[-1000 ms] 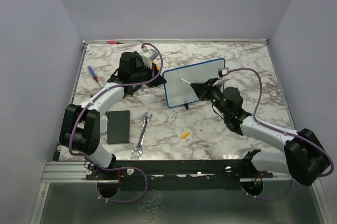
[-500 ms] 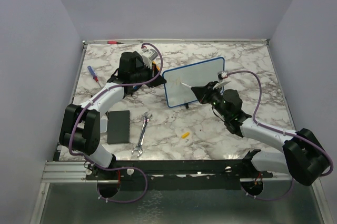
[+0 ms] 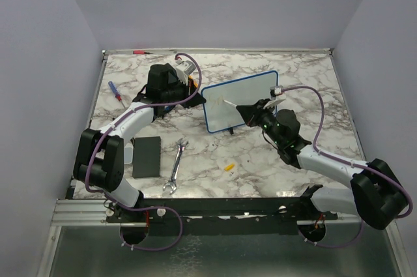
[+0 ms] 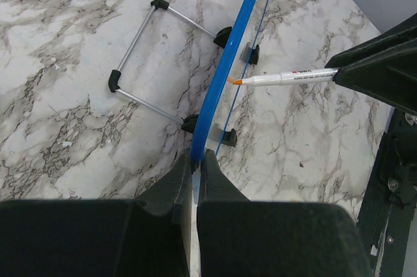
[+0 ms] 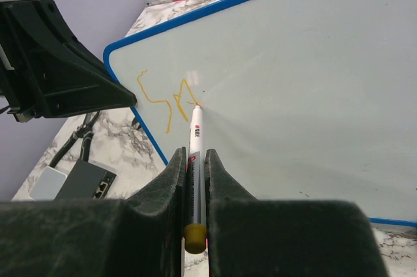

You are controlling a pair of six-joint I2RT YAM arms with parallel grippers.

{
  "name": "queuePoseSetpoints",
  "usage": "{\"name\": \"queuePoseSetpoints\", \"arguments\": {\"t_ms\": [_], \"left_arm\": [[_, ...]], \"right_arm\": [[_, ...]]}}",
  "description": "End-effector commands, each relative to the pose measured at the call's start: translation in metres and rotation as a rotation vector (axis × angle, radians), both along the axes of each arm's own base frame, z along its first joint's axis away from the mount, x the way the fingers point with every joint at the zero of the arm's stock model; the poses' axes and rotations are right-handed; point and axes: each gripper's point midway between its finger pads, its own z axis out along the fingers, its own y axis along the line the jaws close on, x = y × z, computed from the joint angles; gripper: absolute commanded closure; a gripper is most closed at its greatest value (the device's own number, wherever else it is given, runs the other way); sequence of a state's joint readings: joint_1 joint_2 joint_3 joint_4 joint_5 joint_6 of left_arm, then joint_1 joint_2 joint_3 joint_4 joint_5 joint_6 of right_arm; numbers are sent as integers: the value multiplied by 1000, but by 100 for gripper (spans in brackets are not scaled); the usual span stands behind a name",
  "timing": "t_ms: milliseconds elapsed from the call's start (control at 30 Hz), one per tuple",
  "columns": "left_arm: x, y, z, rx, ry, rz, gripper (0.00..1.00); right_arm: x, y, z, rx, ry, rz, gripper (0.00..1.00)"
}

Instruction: Write a sentence on the whiteboard

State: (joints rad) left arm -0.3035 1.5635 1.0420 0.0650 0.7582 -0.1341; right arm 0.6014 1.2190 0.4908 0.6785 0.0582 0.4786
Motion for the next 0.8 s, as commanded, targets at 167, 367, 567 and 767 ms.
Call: {"name": "queuePoseSetpoints", "arguments": {"t_ms": [167, 367, 567, 767], "left_arm": [[-1, 1, 6, 10, -24, 16, 100], [-2, 1, 5, 11, -23, 15, 100], [-2, 1, 7, 11, -26, 15, 100], [-2, 1, 7, 11, -27, 15, 100]], "right_arm": [[10, -8, 25, 19, -59, -67, 99], [11, -11, 28, 25, -67, -87, 99], [11, -19, 24, 25, -56, -122, 99], [10, -25, 15, 14, -35, -148, 99]]}}
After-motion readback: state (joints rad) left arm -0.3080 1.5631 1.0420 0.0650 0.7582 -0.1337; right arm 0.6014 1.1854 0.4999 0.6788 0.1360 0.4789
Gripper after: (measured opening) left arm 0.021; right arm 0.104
